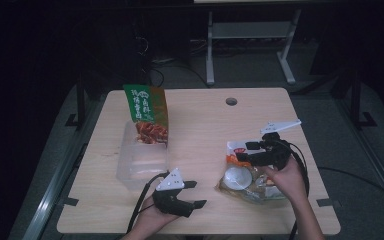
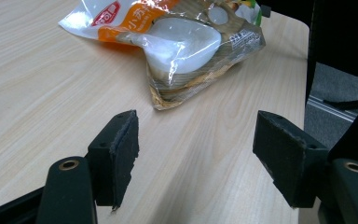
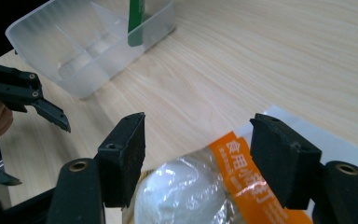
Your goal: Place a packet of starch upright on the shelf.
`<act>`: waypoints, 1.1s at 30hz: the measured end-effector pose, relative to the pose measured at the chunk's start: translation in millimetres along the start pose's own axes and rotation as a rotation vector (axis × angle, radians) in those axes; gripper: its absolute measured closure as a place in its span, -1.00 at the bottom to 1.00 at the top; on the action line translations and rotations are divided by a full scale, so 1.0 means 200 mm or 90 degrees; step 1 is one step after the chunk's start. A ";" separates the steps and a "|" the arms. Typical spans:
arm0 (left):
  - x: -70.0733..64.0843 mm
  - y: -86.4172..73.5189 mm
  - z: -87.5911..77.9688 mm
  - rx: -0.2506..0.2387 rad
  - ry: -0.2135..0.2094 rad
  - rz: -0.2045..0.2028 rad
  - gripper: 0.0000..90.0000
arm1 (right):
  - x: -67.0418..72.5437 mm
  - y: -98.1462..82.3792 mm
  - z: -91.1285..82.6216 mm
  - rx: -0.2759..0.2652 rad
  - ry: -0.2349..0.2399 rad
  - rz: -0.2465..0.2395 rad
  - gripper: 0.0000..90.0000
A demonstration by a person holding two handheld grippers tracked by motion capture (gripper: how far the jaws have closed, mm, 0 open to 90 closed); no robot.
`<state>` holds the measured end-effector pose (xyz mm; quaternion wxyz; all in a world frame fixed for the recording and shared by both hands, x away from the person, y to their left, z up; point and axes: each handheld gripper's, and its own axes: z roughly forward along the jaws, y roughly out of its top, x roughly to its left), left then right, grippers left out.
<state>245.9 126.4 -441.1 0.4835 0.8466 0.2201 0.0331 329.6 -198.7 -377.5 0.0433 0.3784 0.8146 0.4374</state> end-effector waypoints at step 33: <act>0.00 -0.01 0.02 0.007 -0.008 -0.004 -0.35 | -0.21 -0.29 -0.15 -0.007 -0.075 0.119 -0.19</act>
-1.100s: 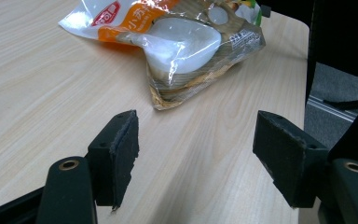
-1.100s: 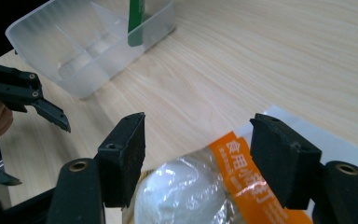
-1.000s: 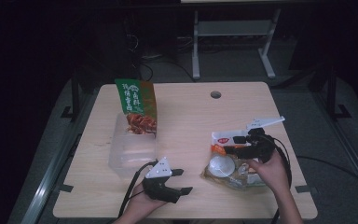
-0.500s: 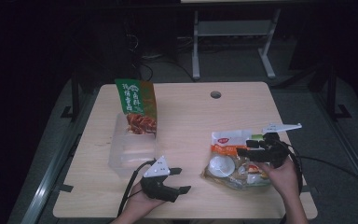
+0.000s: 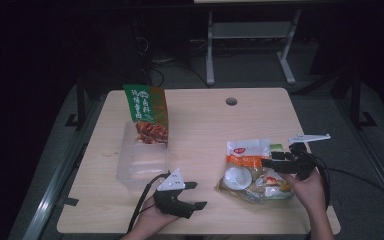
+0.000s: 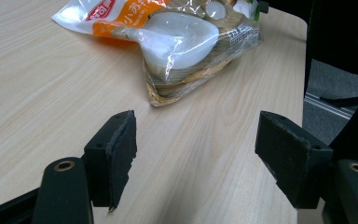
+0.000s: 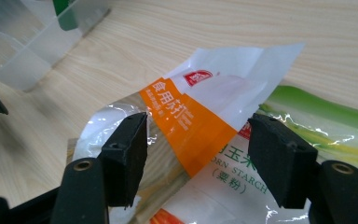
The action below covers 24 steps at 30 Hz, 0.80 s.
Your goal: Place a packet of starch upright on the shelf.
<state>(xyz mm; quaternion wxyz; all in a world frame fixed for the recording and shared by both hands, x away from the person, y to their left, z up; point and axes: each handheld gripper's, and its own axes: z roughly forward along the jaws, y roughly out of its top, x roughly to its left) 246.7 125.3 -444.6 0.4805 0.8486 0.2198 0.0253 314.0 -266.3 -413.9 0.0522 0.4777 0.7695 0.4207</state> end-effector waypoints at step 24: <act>0.01 -0.01 0.02 0.004 0.002 -0.005 -0.35 | 0.01 -0.03 0.16 0.048 0.030 -0.002 0.36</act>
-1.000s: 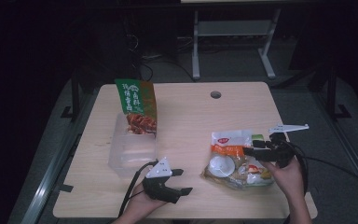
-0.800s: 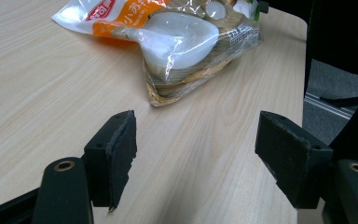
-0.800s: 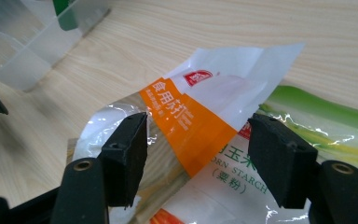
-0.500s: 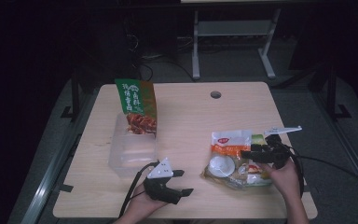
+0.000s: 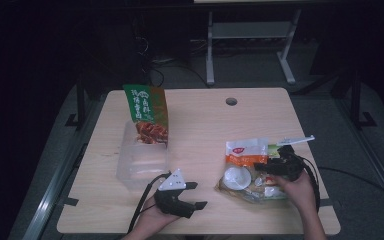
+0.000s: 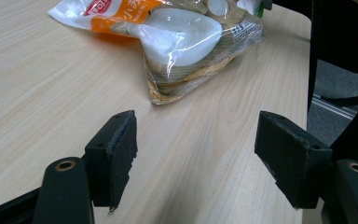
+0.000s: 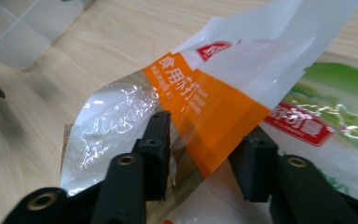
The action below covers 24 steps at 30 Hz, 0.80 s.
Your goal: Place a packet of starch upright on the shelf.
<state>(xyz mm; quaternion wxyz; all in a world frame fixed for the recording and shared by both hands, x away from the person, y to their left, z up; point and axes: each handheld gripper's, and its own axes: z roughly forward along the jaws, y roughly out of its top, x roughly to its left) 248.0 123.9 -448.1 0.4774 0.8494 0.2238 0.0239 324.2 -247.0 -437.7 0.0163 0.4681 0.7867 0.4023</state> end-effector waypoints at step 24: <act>0.02 0.00 0.01 0.000 0.001 -0.012 -0.35 | 0.22 0.07 -0.02 -0.074 0.116 -0.124 0.99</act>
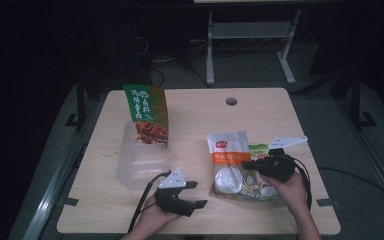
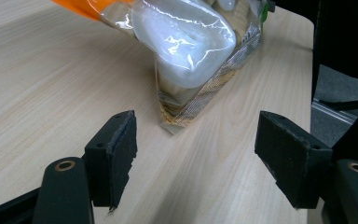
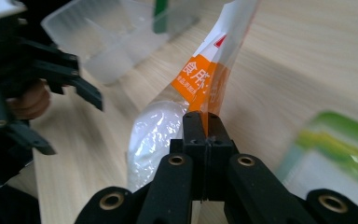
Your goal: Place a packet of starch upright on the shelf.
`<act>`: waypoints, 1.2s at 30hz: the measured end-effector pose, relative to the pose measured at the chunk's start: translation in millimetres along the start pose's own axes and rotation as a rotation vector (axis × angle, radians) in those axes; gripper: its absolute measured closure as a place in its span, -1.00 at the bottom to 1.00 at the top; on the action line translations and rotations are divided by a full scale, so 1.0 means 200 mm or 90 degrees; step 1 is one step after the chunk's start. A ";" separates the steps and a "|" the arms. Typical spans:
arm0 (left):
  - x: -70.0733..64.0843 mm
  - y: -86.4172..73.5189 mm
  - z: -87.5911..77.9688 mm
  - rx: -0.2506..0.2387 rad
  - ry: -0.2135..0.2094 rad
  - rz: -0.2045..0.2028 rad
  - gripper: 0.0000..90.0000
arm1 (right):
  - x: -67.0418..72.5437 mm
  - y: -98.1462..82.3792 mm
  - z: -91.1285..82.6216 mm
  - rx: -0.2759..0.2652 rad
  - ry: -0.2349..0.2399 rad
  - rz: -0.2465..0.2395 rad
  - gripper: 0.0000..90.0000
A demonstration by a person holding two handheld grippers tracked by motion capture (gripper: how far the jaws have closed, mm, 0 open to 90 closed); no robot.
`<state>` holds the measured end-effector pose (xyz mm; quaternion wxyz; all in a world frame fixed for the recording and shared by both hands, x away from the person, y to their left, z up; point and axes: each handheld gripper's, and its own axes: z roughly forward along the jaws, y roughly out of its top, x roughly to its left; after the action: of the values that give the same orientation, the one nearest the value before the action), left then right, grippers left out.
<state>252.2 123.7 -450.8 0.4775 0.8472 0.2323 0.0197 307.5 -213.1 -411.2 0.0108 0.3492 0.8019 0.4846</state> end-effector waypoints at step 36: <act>0.01 0.03 -0.01 -0.080 0.067 -0.026 0.98 | 0.22 0.06 0.12 0.001 0.094 -0.149 0.98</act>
<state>255.4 122.8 -444.2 0.5171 0.8085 0.2723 0.0691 289.4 -166.2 -399.4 0.0083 0.2167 0.8362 0.5037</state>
